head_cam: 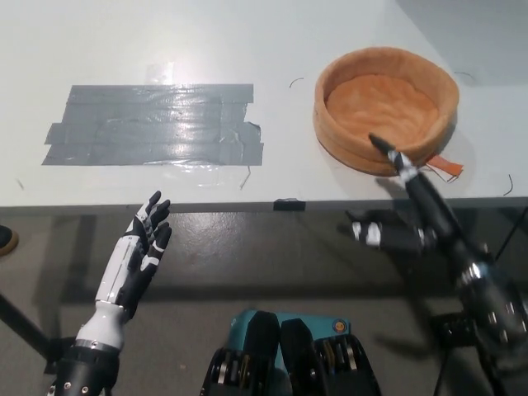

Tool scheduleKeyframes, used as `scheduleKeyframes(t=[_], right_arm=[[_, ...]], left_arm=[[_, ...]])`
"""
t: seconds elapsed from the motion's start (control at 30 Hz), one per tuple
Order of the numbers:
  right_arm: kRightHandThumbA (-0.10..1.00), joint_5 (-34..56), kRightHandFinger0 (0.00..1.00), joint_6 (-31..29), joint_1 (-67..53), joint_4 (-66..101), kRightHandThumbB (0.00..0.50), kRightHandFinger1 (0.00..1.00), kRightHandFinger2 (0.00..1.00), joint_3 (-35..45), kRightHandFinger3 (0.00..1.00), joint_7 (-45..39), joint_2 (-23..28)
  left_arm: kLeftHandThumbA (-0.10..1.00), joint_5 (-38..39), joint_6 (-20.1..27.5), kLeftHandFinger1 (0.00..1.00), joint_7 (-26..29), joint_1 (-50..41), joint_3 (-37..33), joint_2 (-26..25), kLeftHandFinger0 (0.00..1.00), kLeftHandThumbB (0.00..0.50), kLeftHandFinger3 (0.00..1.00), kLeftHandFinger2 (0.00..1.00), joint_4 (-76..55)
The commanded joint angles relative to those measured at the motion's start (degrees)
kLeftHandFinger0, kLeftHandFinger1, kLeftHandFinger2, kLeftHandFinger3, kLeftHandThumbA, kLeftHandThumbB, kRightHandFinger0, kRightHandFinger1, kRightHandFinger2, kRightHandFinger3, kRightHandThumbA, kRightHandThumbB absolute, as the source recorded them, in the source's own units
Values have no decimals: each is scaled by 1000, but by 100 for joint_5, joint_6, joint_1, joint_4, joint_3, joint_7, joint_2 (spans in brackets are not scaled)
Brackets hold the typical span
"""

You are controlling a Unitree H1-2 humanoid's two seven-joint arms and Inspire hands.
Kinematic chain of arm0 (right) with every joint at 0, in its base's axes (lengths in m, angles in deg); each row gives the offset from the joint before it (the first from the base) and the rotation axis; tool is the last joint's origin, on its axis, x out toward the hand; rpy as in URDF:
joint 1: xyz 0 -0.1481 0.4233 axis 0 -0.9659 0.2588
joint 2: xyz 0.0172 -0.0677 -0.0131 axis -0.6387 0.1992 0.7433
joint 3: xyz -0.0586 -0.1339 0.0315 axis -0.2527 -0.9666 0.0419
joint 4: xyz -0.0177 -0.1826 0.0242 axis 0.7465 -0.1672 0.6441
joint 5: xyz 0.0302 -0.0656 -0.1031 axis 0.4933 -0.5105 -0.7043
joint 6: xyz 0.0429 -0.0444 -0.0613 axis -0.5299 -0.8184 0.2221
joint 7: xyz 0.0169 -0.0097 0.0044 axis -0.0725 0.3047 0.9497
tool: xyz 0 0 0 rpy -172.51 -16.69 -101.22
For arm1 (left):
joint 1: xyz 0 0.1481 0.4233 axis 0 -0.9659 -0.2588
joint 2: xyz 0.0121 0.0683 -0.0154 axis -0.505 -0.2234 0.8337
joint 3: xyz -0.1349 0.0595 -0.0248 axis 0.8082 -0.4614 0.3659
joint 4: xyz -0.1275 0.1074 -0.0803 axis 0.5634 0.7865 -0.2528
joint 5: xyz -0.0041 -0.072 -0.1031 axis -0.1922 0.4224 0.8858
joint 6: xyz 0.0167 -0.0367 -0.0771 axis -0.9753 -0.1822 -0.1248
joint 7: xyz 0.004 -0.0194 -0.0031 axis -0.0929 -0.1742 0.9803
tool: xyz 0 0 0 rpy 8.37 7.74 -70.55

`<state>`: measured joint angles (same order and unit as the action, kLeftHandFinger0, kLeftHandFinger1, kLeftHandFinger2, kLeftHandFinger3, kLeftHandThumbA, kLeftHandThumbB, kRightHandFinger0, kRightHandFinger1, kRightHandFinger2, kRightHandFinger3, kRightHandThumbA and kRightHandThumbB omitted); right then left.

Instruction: An emotional support dumpling is kept in a soft plate infront in the middle of the desk infront of the robot. The robot extends its right arm to pick up the dumpling and hands it to a person

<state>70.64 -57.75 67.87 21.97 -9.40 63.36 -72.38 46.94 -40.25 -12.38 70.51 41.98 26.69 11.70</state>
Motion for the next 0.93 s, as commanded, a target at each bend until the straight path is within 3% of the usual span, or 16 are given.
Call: scheduleKeyframes(t=[0.0,0.13,0.33,0.5,0.9], right_arm=[[1000,980,1000,-1334,-1347,1796,335,1000,1000,418,1000,353,-319],[1000,1057,1000,-1679,-1630,1214,305,1000,1000,449,1000,256,-435],[1000,1592,1000,-1514,-1660,370,291,1000,1000,660,1000,-71,-551],[1000,2040,1000,-1436,-1658,56,210,1000,1000,771,1000,-364,-550],[1000,2142,1000,-1383,-1756,39,204,1000,1000,746,1000,-556,-522]], left_arm=[[834,53,109,1000,-129,142,-71,-32,1000,333,1000,1000,-233],[826,15,157,1000,-135,52,-101,-36,1000,335,1000,1000,-201],[829,-70,304,1000,-87,-41,-131,-52,1000,343,1000,1000,-107],[825,-32,253,1000,-91,-113,-152,-42,1000,357,1000,1000,-189],[815,-24,247,1000,-50,-309,-165,-9,1000,370,1000,1000,-336]])
